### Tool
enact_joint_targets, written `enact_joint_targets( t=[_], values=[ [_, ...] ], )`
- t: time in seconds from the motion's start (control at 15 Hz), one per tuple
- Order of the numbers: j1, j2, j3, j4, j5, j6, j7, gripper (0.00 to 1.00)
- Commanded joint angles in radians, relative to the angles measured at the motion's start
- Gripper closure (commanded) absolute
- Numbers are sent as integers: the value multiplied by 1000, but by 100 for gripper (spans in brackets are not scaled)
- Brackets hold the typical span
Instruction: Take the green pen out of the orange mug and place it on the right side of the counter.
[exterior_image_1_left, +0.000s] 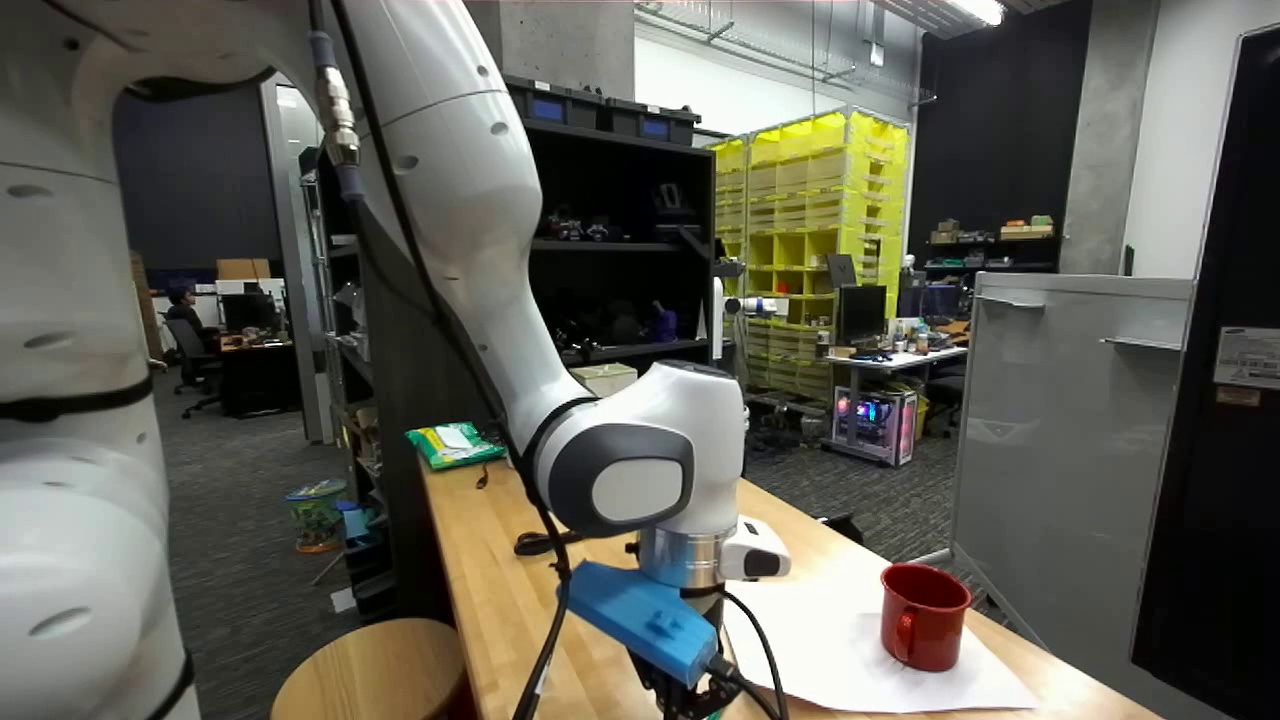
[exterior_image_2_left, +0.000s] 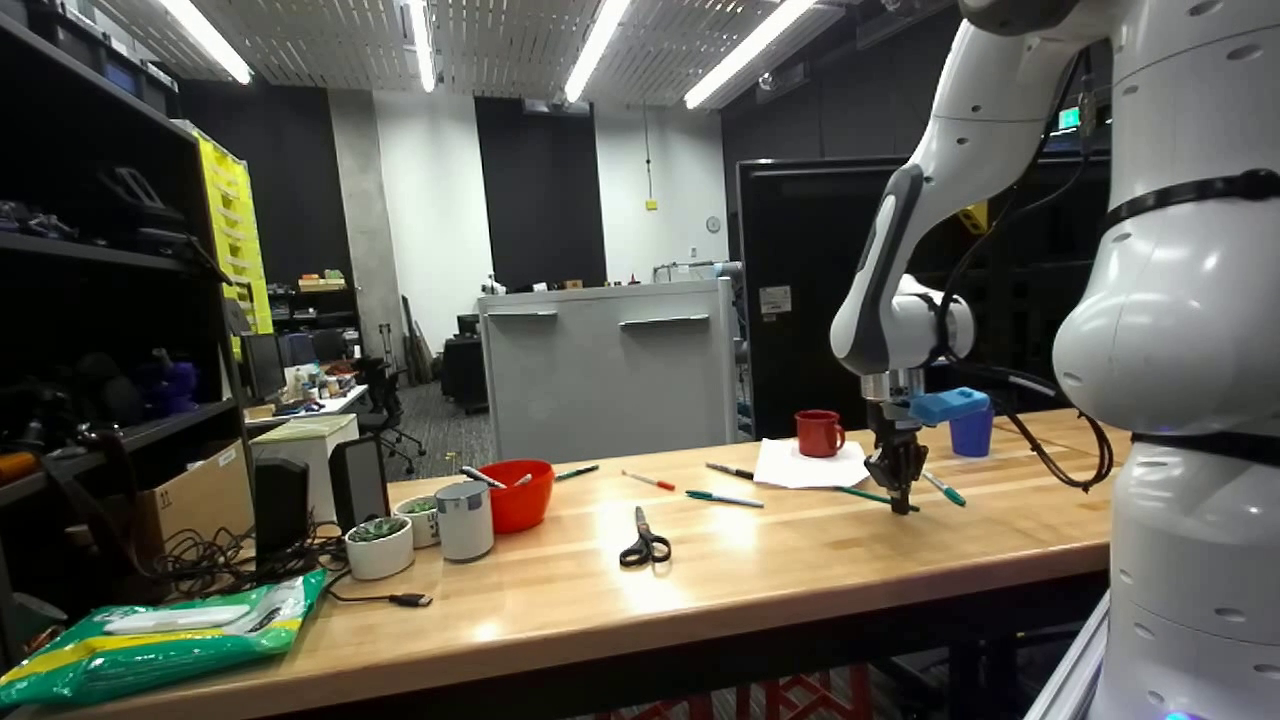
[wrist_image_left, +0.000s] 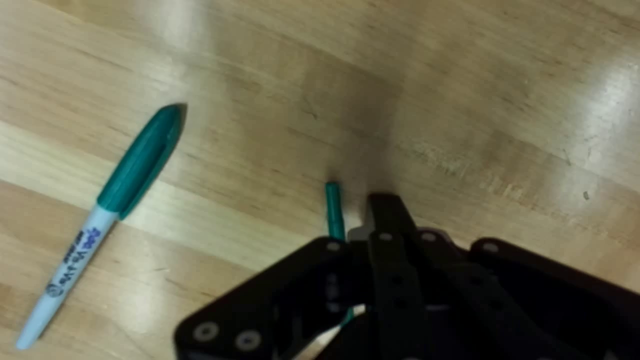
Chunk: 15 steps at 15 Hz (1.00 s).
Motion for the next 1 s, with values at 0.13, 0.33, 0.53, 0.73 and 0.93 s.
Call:
enact_joint_targets(
  t=[0.13, 0.33, 0.53, 0.73, 0.93],
  values=[
    [-19, 18, -8, 11, 8, 4, -31, 100],
    [-24, 22, -10, 18, 8, 2, -32, 100],
    [-29, 25, -11, 23, 10, 2, -34, 100],
    [-36, 28, -14, 26, 6, 0, -34, 100],
    [-42, 33, -17, 33, 6, 0, -39, 100]
  ],
)
